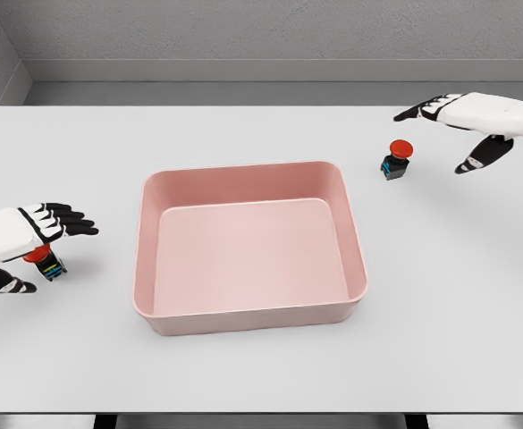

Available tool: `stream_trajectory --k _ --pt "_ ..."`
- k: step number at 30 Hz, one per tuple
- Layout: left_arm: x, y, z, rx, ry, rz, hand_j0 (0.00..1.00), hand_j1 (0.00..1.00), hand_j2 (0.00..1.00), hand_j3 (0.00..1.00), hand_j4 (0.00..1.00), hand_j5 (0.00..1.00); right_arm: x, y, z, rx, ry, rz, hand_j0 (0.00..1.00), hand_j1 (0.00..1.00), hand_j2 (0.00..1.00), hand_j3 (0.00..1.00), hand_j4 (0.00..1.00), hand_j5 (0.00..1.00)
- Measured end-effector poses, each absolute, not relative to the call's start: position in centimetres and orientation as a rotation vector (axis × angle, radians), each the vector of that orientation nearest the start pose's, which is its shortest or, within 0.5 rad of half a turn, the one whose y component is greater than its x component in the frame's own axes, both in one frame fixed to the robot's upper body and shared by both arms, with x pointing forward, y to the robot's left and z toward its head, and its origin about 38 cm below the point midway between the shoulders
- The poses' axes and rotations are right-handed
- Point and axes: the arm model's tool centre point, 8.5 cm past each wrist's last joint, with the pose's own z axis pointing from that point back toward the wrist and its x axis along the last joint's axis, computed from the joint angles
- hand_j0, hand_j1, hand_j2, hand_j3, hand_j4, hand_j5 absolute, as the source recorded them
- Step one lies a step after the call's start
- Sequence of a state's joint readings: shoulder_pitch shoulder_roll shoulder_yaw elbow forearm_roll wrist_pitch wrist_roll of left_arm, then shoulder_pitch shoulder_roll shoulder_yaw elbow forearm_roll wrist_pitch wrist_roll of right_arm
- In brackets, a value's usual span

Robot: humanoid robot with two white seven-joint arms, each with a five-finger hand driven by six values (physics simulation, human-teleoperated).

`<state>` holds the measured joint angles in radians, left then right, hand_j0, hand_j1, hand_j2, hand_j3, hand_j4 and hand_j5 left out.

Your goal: Put the industrial switch in the basket with both arms

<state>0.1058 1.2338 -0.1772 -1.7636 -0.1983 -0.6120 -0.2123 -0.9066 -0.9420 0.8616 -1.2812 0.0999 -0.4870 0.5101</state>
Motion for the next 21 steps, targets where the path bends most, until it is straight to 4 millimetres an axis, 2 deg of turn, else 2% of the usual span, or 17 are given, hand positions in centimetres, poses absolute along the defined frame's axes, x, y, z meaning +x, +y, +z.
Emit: stream_trajectory --k 8,13,21 --pt "30.9 39.2 22.0 0.355 -1.469 -1.888 1.00 1.00 1.00 1.00 1.00 1.00 47.3 -35.9 26.6 -0.443 -1.382 1.827 1.00 1.00 1.00 1.00 1.00 1.00" --pt "31.3 40.0 22.0 0.381 -1.446 -1.889 1.00 1.00 1.00 1.00 1.00 1.00 47.5 -35.8 26.6 -0.460 -1.408 1.810 1.00 1.00 1.00 1.00 1.00 1.00" --pt "31.7 41.9 21.1 0.413 -1.393 -1.853 1.00 1.00 1.00 1.00 1.00 1.00 48.8 -33.7 26.2 -0.425 -1.411 1.822 1.00 1.00 1.00 1.00 1.00 1.00"
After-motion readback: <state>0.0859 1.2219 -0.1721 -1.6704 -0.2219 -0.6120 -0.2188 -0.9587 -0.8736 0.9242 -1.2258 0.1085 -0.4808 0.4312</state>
